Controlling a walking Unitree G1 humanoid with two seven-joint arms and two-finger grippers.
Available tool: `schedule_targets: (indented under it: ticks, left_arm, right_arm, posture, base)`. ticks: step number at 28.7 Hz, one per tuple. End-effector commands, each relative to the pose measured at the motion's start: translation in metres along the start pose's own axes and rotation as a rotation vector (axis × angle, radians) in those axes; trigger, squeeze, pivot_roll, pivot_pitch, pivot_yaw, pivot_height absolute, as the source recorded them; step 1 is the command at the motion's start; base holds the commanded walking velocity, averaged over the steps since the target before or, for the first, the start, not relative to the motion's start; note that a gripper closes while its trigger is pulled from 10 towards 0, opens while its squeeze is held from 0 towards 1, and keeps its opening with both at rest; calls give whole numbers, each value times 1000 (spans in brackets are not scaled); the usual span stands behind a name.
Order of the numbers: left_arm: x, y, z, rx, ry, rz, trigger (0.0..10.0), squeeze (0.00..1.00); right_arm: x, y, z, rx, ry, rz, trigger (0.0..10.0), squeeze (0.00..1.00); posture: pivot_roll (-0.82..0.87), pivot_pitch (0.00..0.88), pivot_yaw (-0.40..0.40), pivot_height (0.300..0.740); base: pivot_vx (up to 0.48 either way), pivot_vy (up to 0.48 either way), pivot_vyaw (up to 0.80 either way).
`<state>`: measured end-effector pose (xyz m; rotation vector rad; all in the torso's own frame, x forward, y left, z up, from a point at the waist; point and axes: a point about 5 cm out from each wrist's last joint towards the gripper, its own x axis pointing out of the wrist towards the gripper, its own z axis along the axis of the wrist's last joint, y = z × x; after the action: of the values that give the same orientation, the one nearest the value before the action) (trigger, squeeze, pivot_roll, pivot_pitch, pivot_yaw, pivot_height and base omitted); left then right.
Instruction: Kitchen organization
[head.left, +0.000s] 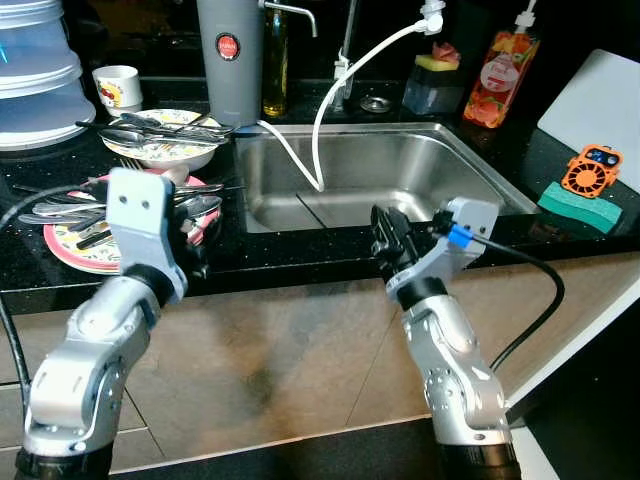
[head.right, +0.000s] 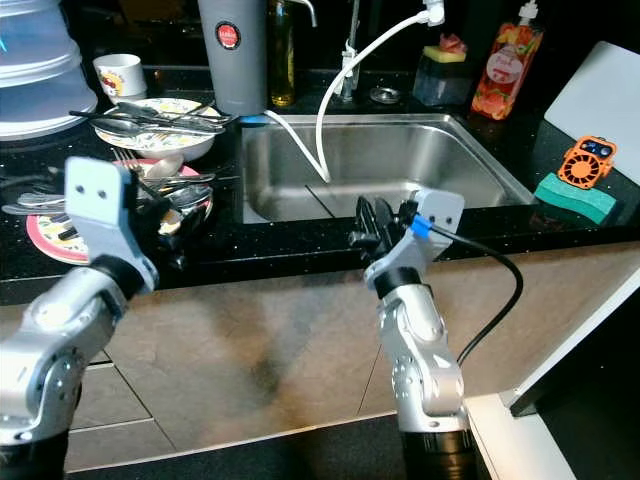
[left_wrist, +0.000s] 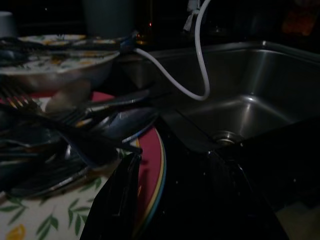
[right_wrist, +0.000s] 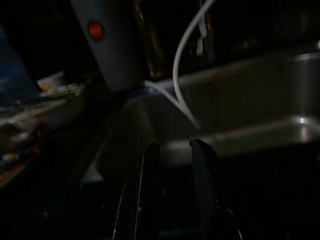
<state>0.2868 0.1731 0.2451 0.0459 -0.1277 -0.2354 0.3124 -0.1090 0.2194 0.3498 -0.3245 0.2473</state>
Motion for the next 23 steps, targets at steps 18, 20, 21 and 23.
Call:
schedule_targets:
  ticks: [18, 20, 21, 23]
  left_arm:
    - [-11, -4, -7, 32, 42, 12, 10000, 0]
    - [-9, -4, -7, 14, 42, 11, 10000, 0]
    - [-9, -4, -6, 8, 42, 9, 10000, 0]
    - [-8, -2, -7, -18, 42, 26, 10000, 0]
  right_arm:
    - [-32, -16, -28, -14, 100, -90, 10000, 0]
    - [-32, -15, -30, -7, 100, -94, 10000, 0]
    - [-32, -14, -30, -3, 101, -95, 10000, 0]
    - [-32, -14, -32, 4, 102, -100, 10000, 0]
  posture:
    - [86, 161, 16, 740]
    - [93, 159, 24, 740]
    - [93, 159, 24, 740]
    - [102, 155, 40, 740]
  base:
    - [0, 0, 0]
    - [0, 0, 0]
    - [0, 0, 0]
    - [0, 0, 0]
